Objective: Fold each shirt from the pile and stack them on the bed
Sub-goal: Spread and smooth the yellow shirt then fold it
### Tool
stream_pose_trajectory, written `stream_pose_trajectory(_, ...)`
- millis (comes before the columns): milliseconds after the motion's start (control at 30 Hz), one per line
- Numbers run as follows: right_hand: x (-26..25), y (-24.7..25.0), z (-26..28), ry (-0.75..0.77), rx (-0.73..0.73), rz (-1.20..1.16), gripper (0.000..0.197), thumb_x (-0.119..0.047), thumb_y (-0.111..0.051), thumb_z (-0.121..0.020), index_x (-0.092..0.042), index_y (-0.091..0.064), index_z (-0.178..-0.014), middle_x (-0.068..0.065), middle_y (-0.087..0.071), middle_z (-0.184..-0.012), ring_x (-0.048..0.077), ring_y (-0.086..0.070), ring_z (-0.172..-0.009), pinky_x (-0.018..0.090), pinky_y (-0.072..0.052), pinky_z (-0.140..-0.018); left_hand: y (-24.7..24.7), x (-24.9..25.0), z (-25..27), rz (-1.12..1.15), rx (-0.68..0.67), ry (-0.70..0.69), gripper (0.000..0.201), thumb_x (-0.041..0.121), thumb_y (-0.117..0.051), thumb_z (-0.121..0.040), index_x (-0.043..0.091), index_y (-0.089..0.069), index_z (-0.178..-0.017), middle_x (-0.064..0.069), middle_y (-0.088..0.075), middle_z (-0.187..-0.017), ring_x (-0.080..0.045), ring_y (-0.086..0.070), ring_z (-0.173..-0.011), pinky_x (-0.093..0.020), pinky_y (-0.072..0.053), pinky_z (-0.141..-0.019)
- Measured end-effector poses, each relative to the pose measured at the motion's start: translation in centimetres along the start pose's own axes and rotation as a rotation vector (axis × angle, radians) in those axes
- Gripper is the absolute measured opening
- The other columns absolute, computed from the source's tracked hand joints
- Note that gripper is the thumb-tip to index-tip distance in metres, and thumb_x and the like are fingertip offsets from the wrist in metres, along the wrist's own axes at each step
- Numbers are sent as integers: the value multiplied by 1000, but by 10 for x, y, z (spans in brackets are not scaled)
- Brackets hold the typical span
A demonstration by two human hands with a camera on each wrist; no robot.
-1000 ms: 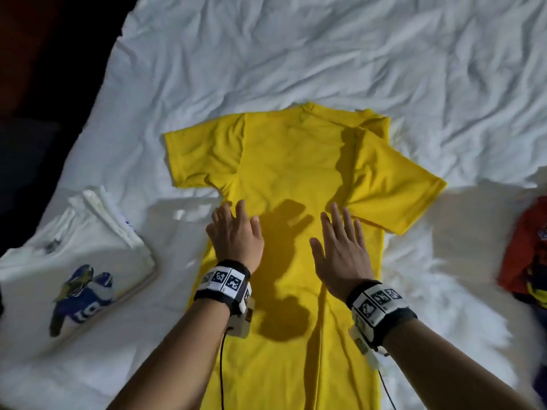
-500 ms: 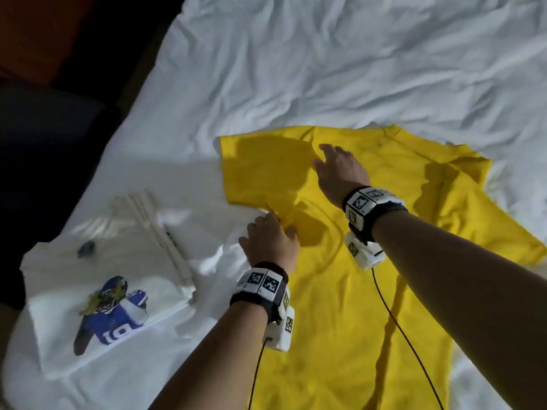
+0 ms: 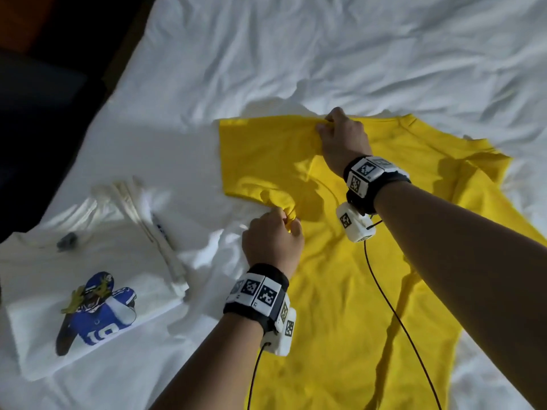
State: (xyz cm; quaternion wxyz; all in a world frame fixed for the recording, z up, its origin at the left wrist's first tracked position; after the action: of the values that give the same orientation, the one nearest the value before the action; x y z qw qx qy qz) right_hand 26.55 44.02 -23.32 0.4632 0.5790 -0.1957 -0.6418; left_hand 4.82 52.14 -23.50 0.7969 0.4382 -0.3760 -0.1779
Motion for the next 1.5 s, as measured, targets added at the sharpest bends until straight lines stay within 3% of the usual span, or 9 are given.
stream_pose_trajectory(133,3,29,12,51,42,-32,27,-36,-50,-102,-14,-58,-115,8,-62,-103,30,-55,-87,34,-39,-70,8,22,29,103,99,-44,20,39,-66,-93,20,-69,-99,-2,-74,-88,-29,-69,-86,-32,-36,-66)
stream_pose_trajectory(400,52,91,37,-26,40,178,28,-35,-50,-100,-16,-60,-118,6,-59,-107,31,-54,-93,35,-38,-73,-28,70,86,93,149,-301,16,28,-82,-79,18,-70,-86,1,-69,-72,-27,-65,-56,-28,-39,-45)
stream_pose_trajectory(500,77,100,42,-102,25,226,29,-35,-51,-100,-16,-60,-119,11,-63,-115,34,-57,-97,36,-40,-74,-50,83,96,72,68,-295,16,30,-76,-83,19,-72,-94,0,-73,-81,-27,-69,-66,-31,-44,-50)
stream_pose_trajectory(633,99,98,47,-137,-1,237,30,-31,-53,-100,-14,-59,-124,13,-62,-123,35,-58,-101,35,-40,-73,-80,88,102,20,-161,-257,27,31,-60,-97,18,-67,-119,-5,-73,-110,-31,-69,-99,-43,-51,-76)
stream_pose_trajectory(767,103,94,72,-114,75,236,40,-34,-58,-99,-18,-49,-134,11,-44,-140,39,-54,-115,39,-43,-74,-83,78,106,-23,-203,-301,31,33,-57,-100,19,-60,-127,-3,-69,-118,-29,-65,-108,-41,-49,-83)
stream_pose_trajectory(833,97,86,101,-33,109,205,41,-31,-58,-99,-17,-48,-137,11,-41,-141,37,-51,-121,39,-43,-75,-80,68,114,-75,-241,-328,32,36,-57,-100,18,-57,-126,-5,-66,-119,-30,-64,-109,-41,-48,-82)
stream_pose_trajectory(1000,91,31,217,89,-70,100,22,-31,-50,-101,-24,-61,-118,5,-59,-113,32,-61,-93,41,-52,-73,-63,22,146,-184,-302,-333,33,38,-60,-94,22,-54,-122,-3,-66,-114,-32,-66,-102,-41,-52,-79)
stream_pose_trajectory(1233,95,-29,323,28,-423,278,44,-26,-39,-102,-39,-44,-143,4,-65,-112,31,-60,-84,39,-54,-65,-38,-40,195,-285,-375,-263,28,35,-57,-90,20,-51,-112,-6,-65,-102,-37,-66,-95,-40,-51,-77)
stream_pose_trajectory(1500,86,-41,350,-61,-388,148,37,-21,-39,-100,-23,-57,-132,4,-60,-130,31,-59,-107,35,-44,-76,-11,-84,236,-489,-465,-243,24,30,-59,-83,21,-40,-96,-3,-53,-85,-35,-66,-89,-35,-41,-70)
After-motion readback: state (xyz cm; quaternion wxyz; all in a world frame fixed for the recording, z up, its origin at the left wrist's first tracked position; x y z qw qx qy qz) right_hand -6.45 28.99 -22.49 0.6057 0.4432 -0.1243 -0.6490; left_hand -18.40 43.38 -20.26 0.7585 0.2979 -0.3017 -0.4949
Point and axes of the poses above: each hand's wrist, its own z-axis away from the middle knuckle, its own y-axis out of the back of the hand, x = y × z, the point moved 6 cm from there along -z, towards the middle knuckle
